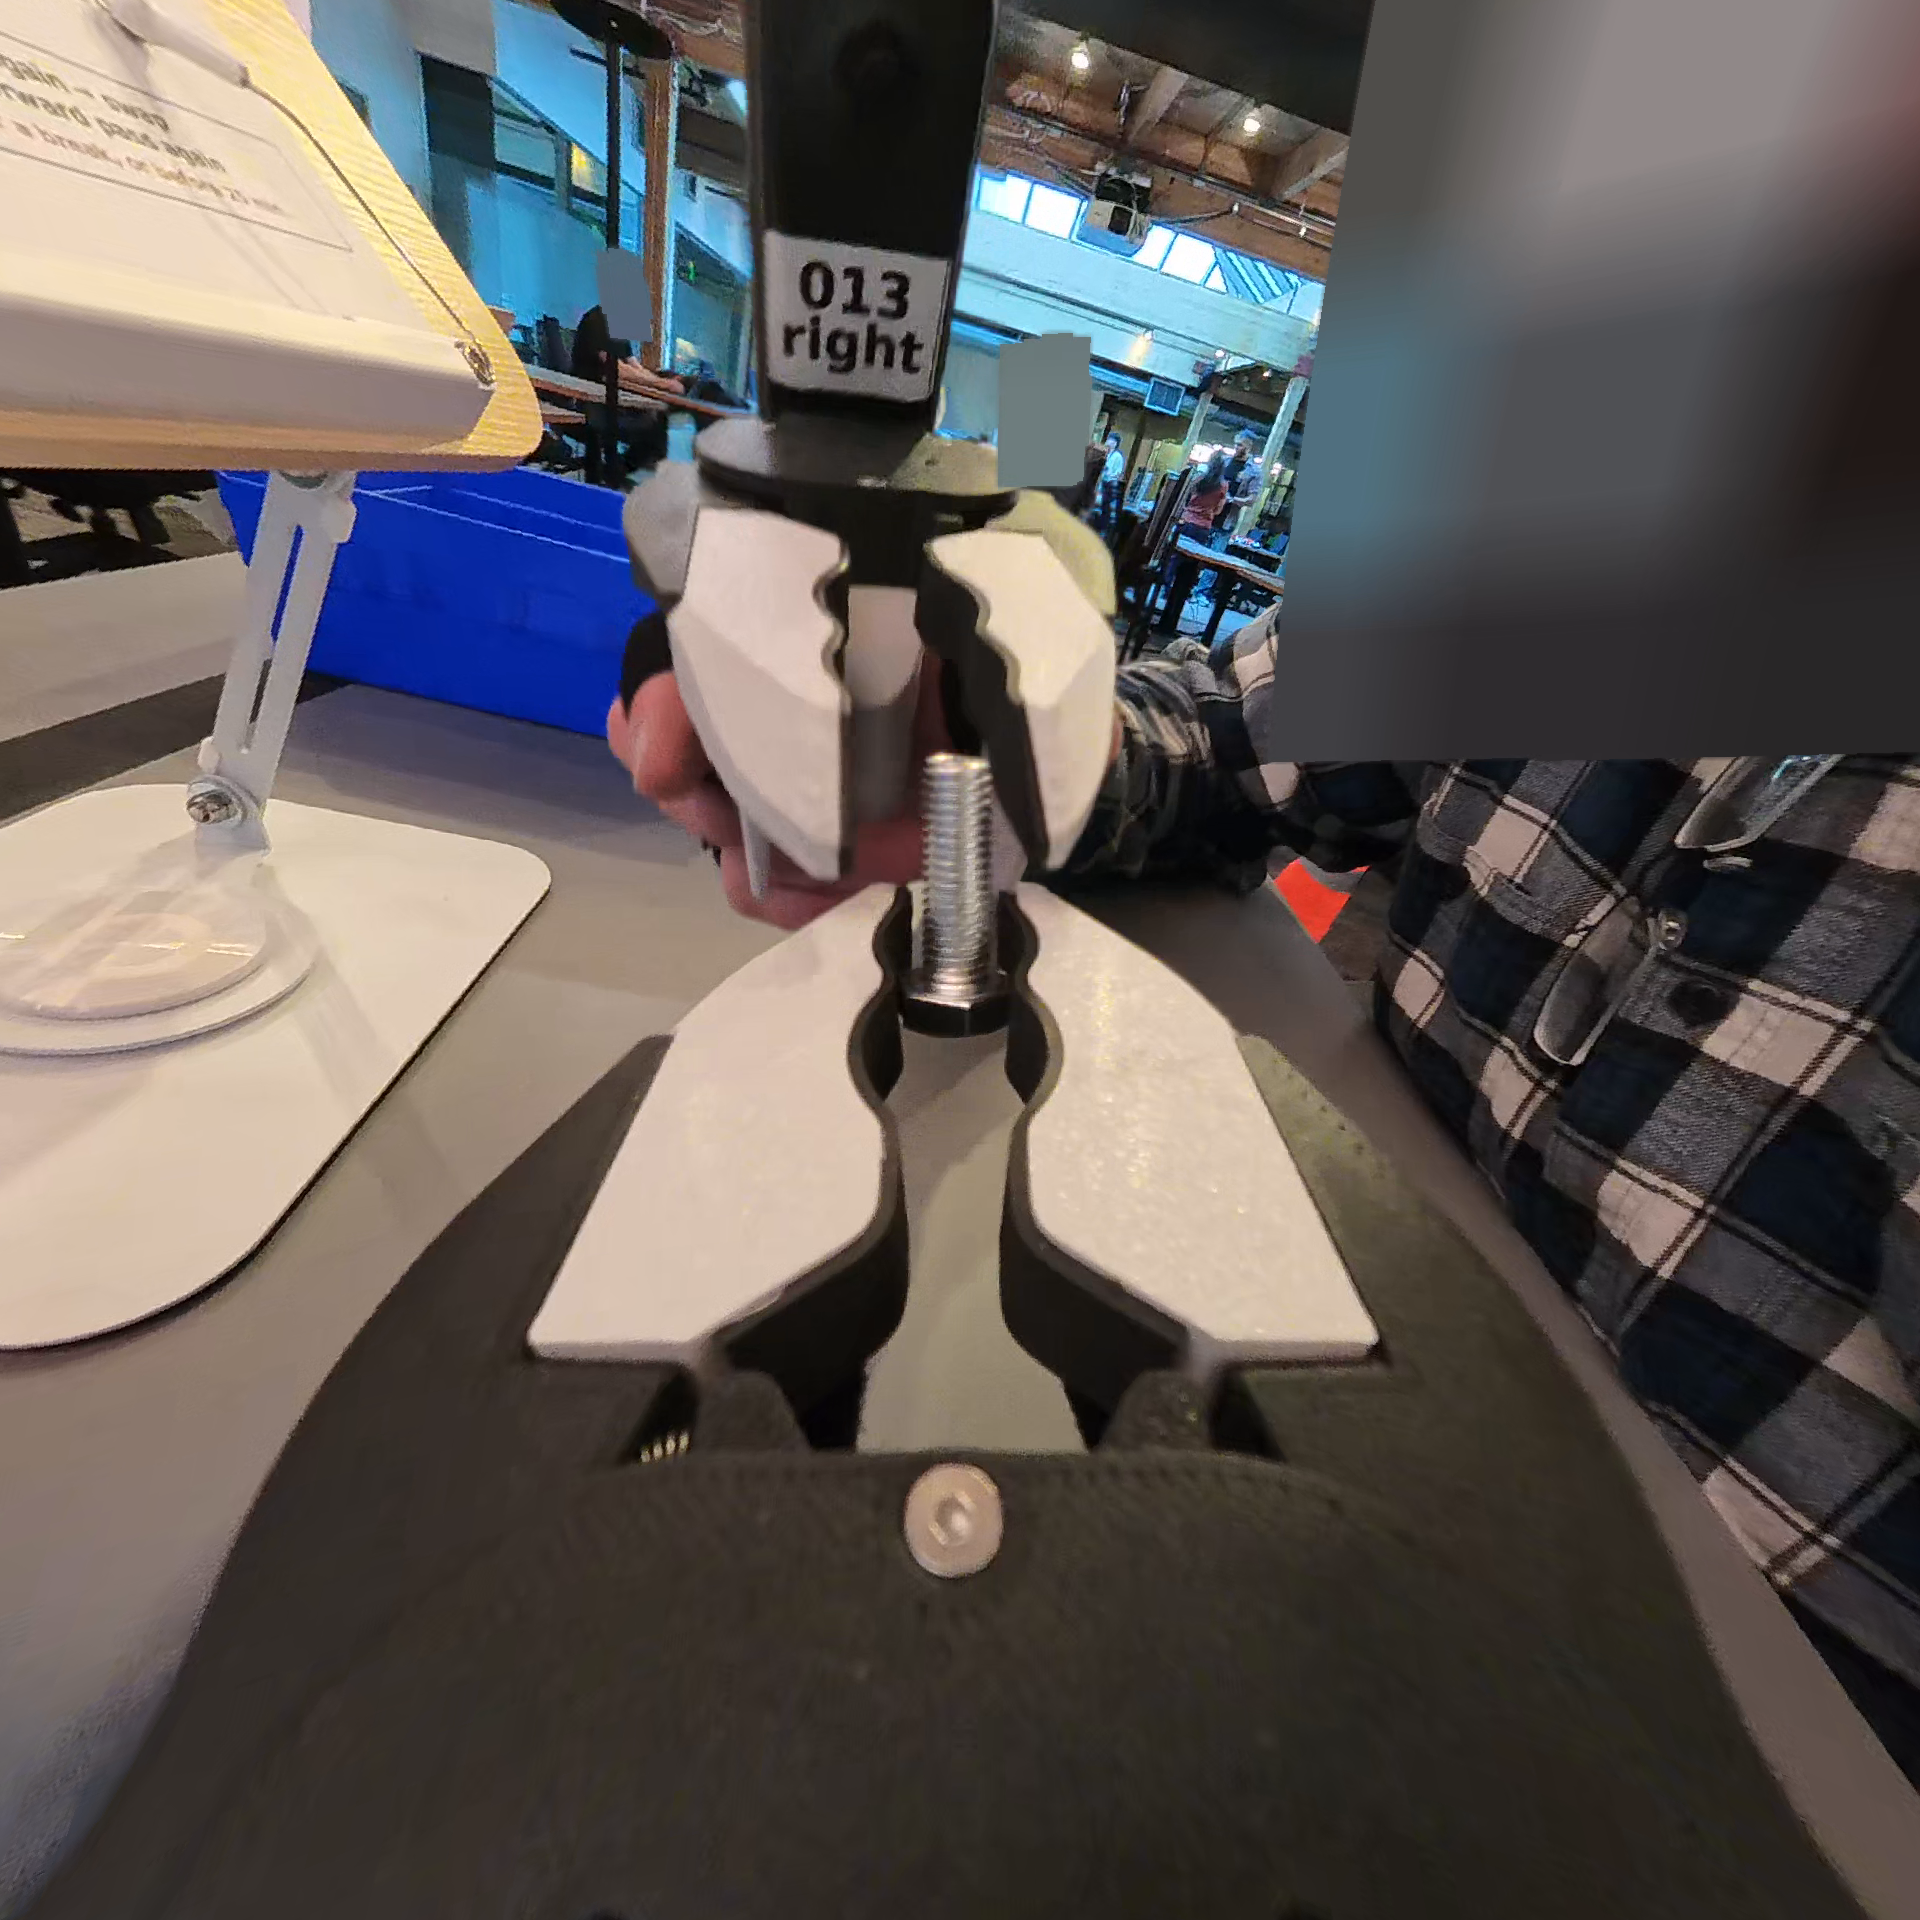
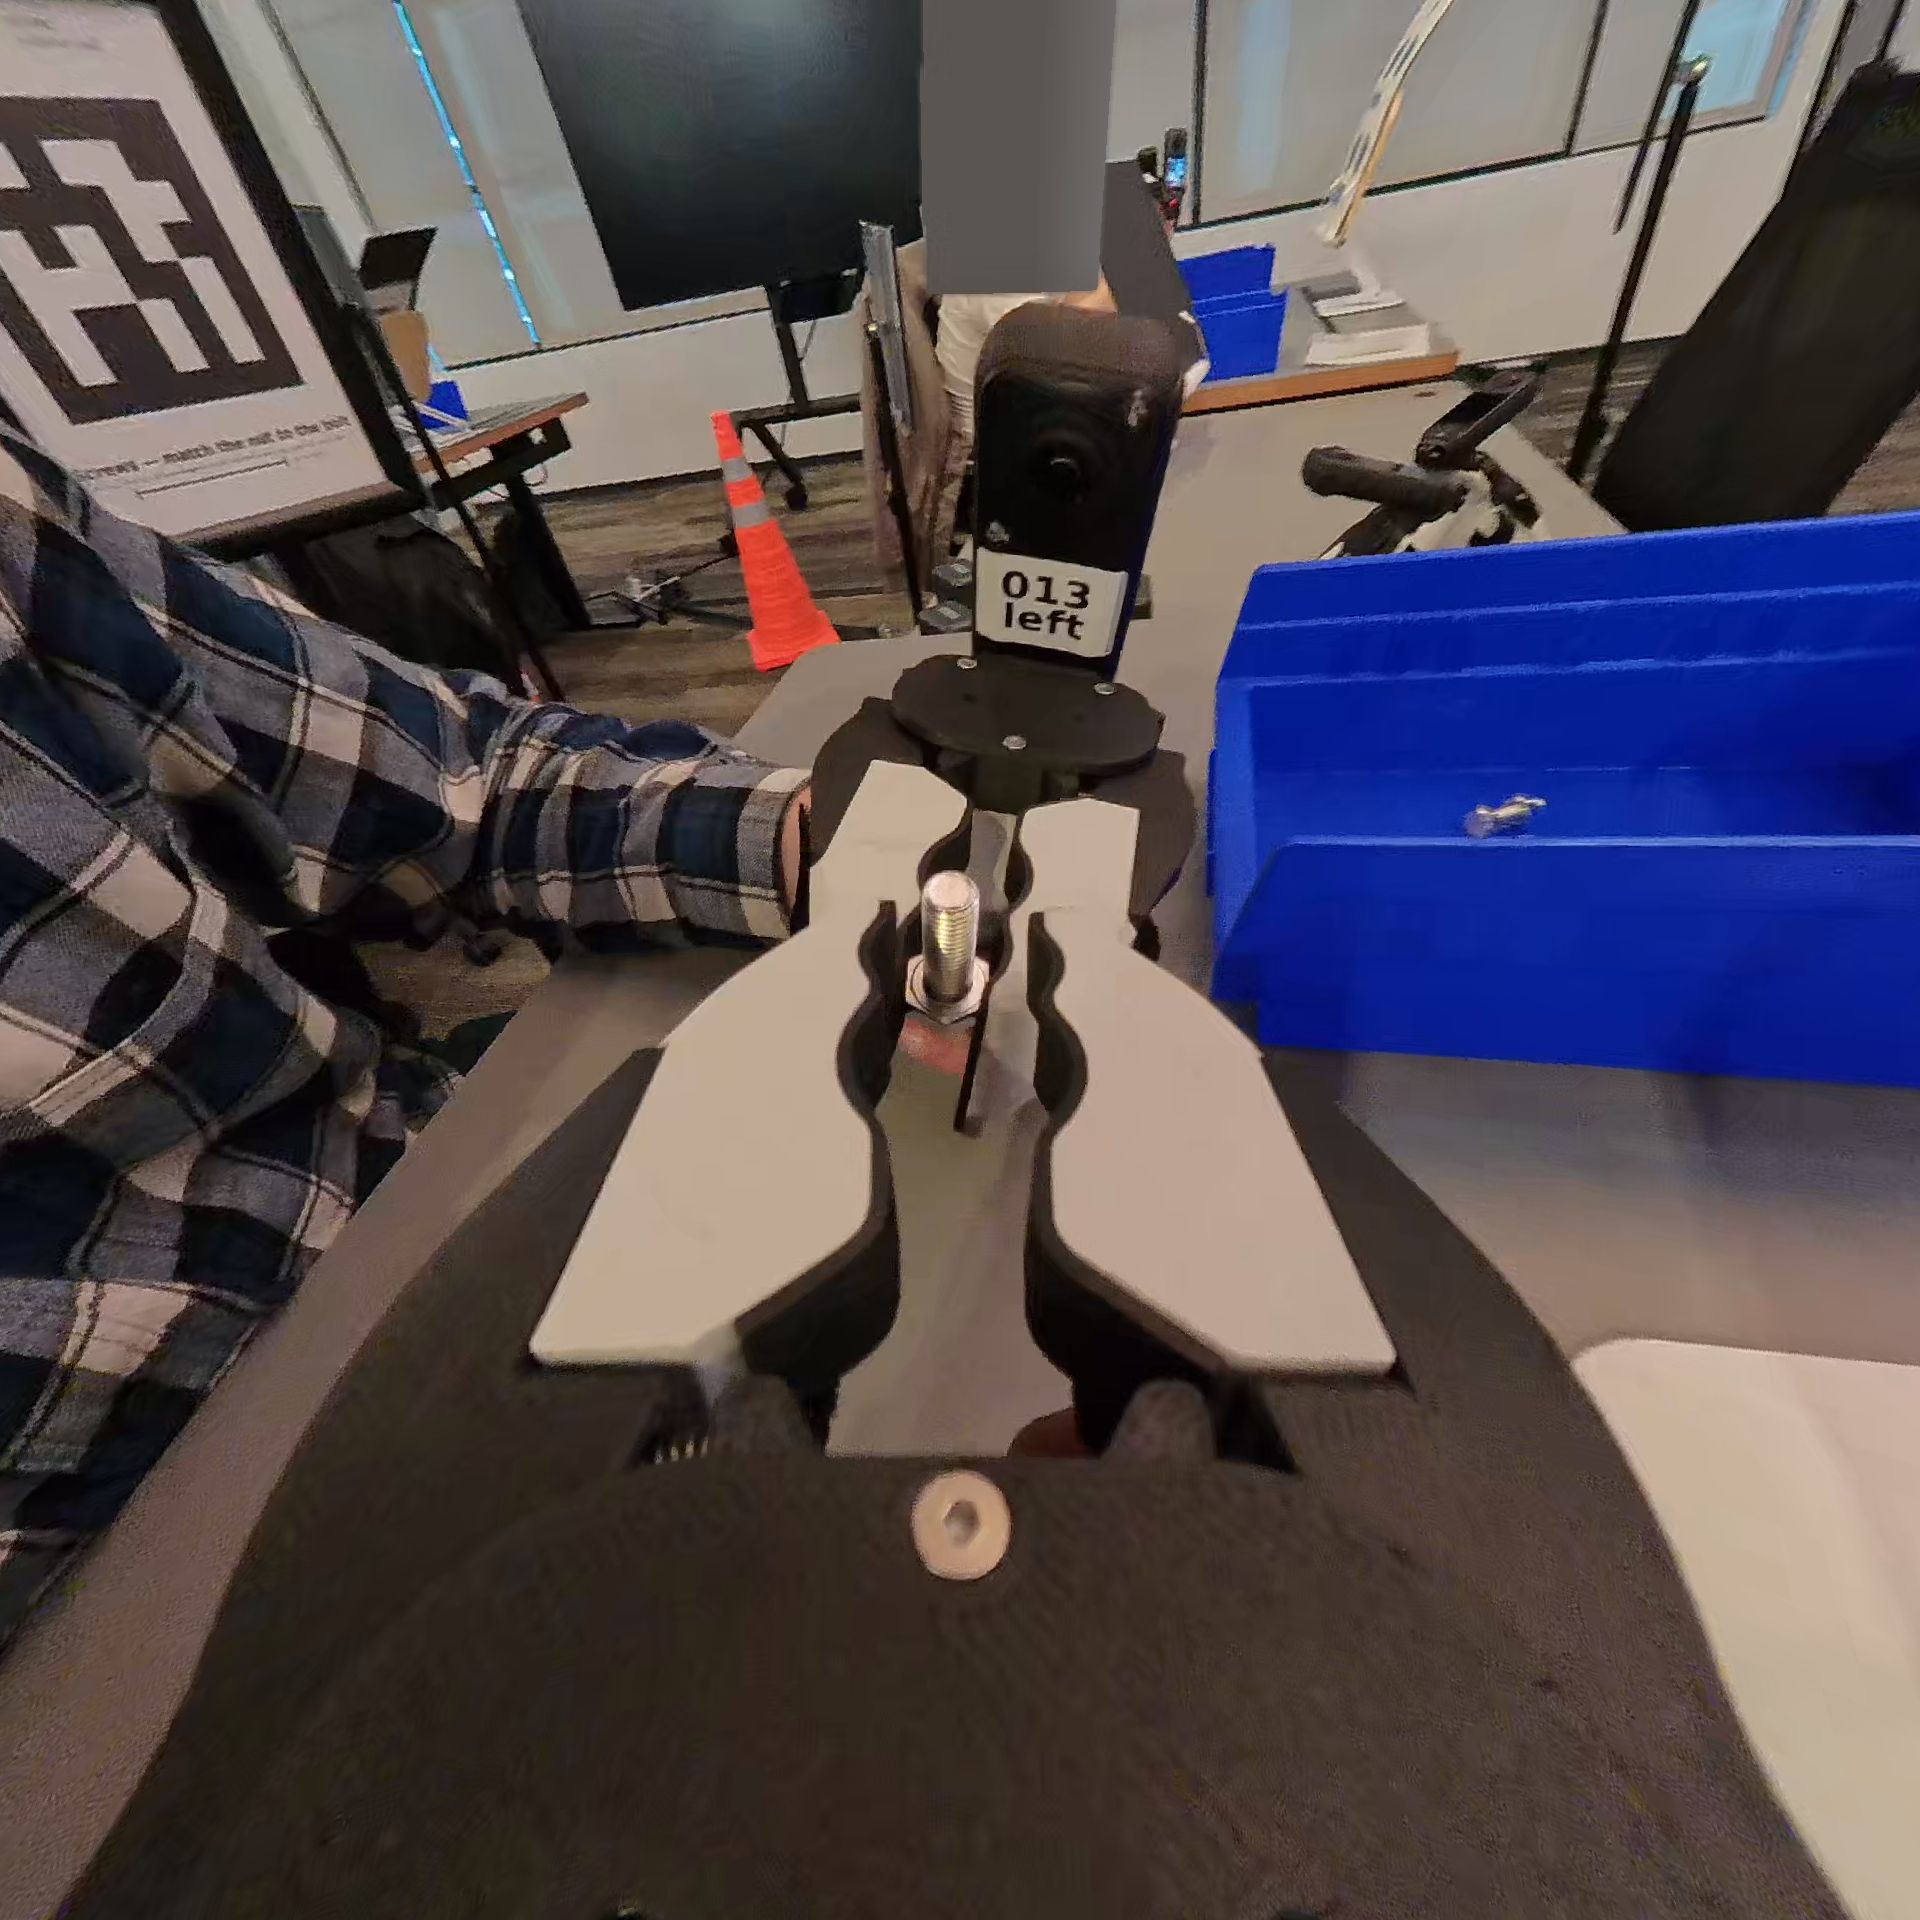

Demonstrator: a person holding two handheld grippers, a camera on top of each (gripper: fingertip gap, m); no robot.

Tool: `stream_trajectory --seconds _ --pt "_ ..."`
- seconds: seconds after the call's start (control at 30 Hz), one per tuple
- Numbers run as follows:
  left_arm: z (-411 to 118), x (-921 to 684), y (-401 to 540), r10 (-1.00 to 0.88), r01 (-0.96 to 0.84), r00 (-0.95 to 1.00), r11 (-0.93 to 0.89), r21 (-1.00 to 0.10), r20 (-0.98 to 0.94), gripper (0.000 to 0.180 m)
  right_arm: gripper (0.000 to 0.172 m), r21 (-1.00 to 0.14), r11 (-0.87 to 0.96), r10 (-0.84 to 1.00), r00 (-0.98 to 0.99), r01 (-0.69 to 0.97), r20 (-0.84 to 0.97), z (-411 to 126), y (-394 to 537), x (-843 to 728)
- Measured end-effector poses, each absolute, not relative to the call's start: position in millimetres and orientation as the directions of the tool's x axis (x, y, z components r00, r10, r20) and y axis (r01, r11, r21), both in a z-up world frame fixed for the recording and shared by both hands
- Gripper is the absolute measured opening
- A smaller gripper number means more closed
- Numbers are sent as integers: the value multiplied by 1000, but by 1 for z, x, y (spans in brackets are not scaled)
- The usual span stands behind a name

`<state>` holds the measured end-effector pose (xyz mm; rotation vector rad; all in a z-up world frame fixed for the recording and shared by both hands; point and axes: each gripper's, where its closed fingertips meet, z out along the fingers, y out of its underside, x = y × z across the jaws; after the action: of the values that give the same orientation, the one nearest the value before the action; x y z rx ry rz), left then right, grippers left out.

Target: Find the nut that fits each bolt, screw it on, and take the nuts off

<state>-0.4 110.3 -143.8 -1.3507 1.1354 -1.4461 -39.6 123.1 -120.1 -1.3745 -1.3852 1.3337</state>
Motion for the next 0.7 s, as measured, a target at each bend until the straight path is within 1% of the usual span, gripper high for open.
stream_trajectory --seconds 0.03,0.07,0.23,0.33,0.37,0.43,0.47,0.5,0.53,0.57,0.63,0.67,0.7 --pt "-144 0 110 -967 -4 -77 -245 -970 244 15 19 -973 -135 975 -148 189 -164 -123 120 -43" --pt "-144 1 109 -967 -5 -76 -242 -970 241 15 11 -970 -145 970 -165 195 -178 -126 117 -45" --pt "-143 3 106 -971 -9 -79 -225 -974 225 15 9 -974 -163 964 -184 159 -191 -125 113 -46" --pt "-136 3 102 -967 23 -109 -233 -972 229 16 9 -976 -155 963 -196 150 -183 -119 111 -44" --pt "-134 3 102 -965 30 -115 -241 -970 237 20 10 -978 -152 965 -192 140 -177 -116 111 -42" --pt "-136 2 104 -963 14 -102 -253 -967 251 40 10 -984 -143 973 -169 106 -159 -103 116 -34" --pt "-136 0 106 -963 17 -91 -255 -967 253 45 10 -987 -130 979 -144 94 -143 -96 122 -26" --pt "-134 -2 109 -965 32 -78 -254 -967 251 45 10 -991 -105 988 -105 82 -113 -86 130 -16" --pt "-133 -4 111 -966 34 -67 -251 -967 249 43 10 -995 -69 996 -58 74 -74 -74 139 -2" --pt "-133 -7 113 -970 28 -56 -239 -971 237 37 10 -997 -30 1000 3 71 -30 -62 150 16" --pt "-130 -13 115 -980 42 -30 -198 -979 197 11 10 -997 46 983 174 60 55 -32 178 63" --pt "-129 -15 115 -980 47 -31 -196 -980 194 1 10 -994 81 957 274 72 98 -19 194 92" --pt "-129 -17 117 -980 50 -27 -199 -979 198 0 10 -987 119 910 386 109 152 -9 211 124"
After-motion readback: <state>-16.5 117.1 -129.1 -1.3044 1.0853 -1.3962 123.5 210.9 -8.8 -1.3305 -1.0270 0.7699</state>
